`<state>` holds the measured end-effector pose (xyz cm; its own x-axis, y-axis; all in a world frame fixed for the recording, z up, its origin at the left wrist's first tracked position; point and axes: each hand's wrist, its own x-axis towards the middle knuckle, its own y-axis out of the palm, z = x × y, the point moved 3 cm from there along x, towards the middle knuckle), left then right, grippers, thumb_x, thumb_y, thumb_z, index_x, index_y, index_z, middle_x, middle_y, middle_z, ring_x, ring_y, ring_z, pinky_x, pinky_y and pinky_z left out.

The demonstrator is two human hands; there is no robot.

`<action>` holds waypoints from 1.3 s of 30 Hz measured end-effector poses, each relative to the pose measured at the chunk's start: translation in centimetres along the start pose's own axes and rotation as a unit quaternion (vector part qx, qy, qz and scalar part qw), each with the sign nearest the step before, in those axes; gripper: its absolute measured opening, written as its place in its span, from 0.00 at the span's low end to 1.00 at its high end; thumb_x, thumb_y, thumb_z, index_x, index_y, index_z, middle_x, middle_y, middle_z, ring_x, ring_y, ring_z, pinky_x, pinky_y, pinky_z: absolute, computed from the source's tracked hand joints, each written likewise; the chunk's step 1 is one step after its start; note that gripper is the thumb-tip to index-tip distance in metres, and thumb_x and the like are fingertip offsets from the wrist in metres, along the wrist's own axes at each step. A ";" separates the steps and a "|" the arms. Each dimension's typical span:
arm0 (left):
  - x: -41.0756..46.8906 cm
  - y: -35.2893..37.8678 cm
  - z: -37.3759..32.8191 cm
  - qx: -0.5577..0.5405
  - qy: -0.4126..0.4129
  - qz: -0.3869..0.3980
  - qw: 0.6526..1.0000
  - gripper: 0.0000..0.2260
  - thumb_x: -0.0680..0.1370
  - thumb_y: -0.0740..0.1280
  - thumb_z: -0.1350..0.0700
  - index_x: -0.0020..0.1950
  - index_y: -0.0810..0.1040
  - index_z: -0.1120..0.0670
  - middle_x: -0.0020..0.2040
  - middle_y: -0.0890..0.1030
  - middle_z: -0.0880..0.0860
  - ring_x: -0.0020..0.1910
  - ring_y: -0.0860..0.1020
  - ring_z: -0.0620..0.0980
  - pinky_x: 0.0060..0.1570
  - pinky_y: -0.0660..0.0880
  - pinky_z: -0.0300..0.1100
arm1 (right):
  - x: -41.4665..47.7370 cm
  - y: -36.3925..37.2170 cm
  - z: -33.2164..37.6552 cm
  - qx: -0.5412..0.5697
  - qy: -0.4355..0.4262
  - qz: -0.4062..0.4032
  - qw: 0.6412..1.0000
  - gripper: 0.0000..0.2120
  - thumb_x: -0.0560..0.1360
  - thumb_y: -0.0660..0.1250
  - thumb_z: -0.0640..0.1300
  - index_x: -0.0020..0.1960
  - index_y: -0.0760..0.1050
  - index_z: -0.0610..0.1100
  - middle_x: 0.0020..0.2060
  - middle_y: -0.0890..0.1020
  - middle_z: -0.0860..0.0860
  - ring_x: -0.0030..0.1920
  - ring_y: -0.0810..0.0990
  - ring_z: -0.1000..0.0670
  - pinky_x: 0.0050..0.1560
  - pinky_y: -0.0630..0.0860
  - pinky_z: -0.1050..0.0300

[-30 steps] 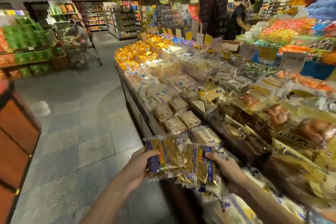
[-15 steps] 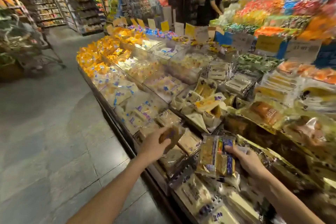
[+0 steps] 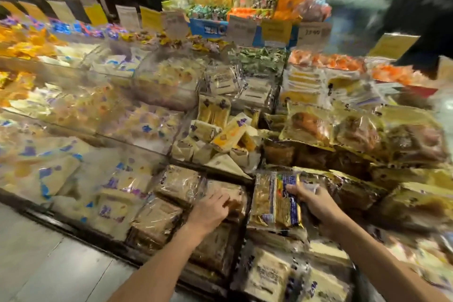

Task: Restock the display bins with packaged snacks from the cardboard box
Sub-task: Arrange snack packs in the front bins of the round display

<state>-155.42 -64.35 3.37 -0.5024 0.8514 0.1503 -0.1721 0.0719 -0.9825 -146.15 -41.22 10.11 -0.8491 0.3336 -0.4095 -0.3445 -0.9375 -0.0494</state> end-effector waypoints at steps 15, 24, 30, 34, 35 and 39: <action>1.2 -5.2 7.1 -0.672 -0.297 0.121 0.668 0.13 0.83 0.62 0.50 0.53 0.81 0.58 0.41 0.82 0.53 0.35 0.81 0.47 0.33 0.77 0.40 | -0.1 7.8 1.1 0.090 -0.011 -0.024 0.996 0.13 0.73 0.73 0.44 0.48 0.78 0.35 0.38 0.85 0.39 0.35 0.83 0.44 0.38 0.82 0.49; -3.6 -7.5 10.2 -0.697 -0.332 0.158 0.616 0.19 0.74 0.75 0.54 0.62 0.77 0.60 0.49 0.86 0.58 0.45 0.86 0.55 0.40 0.82 0.46 | 0.1 14.5 2.1 0.094 -0.016 0.050 0.994 0.17 0.69 0.74 0.50 0.50 0.82 0.38 0.48 0.85 0.35 0.49 0.83 0.35 0.58 0.78 0.35; -5.7 -8.1 11.4 -0.720 -0.333 0.086 0.603 0.15 0.77 0.71 0.59 0.62 0.76 0.60 0.50 0.84 0.59 0.44 0.86 0.55 0.40 0.82 0.47 | 0.2 14.4 1.3 0.040 -0.020 0.014 0.999 0.16 0.78 0.68 0.48 0.53 0.81 0.34 0.48 0.85 0.35 0.50 0.84 0.35 0.58 0.78 0.33; -6.2 -8.0 12.7 -0.647 -0.322 0.009 0.691 0.16 0.76 0.73 0.55 0.63 0.74 0.51 0.54 0.83 0.55 0.49 0.84 0.54 0.50 0.82 0.53 | 0.1 12.5 0.9 0.013 -0.015 -0.022 1.000 0.14 0.80 0.67 0.48 0.53 0.81 0.35 0.43 0.87 0.40 0.43 0.87 0.42 0.45 0.85 0.46; -6.3 -8.2 12.9 -0.595 -0.297 -0.010 0.747 0.17 0.76 0.73 0.53 0.63 0.74 0.47 0.54 0.82 0.51 0.49 0.83 0.50 0.50 0.82 0.48 | 0.0 12.0 0.7 0.018 -0.012 -0.030 0.999 0.14 0.80 0.66 0.47 0.52 0.80 0.36 0.42 0.87 0.40 0.41 0.87 0.44 0.40 0.84 0.51; -7.0 -7.6 10.8 -0.343 -0.104 -0.027 0.933 0.18 0.77 0.71 0.53 0.66 0.75 0.44 0.55 0.80 0.42 0.53 0.77 0.38 0.58 0.75 0.38 | -0.4 9.7 -0.2 0.036 -0.006 -0.077 0.996 0.12 0.80 0.66 0.46 0.51 0.80 0.37 0.41 0.87 0.40 0.39 0.87 0.45 0.36 0.84 0.53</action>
<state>-159.74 -76.44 11.00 -0.6742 0.7230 0.1509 0.3444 0.4885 -0.8017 -149.08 -50.51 9.57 -0.7885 0.4754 -0.3903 -0.4993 -0.8652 -0.0451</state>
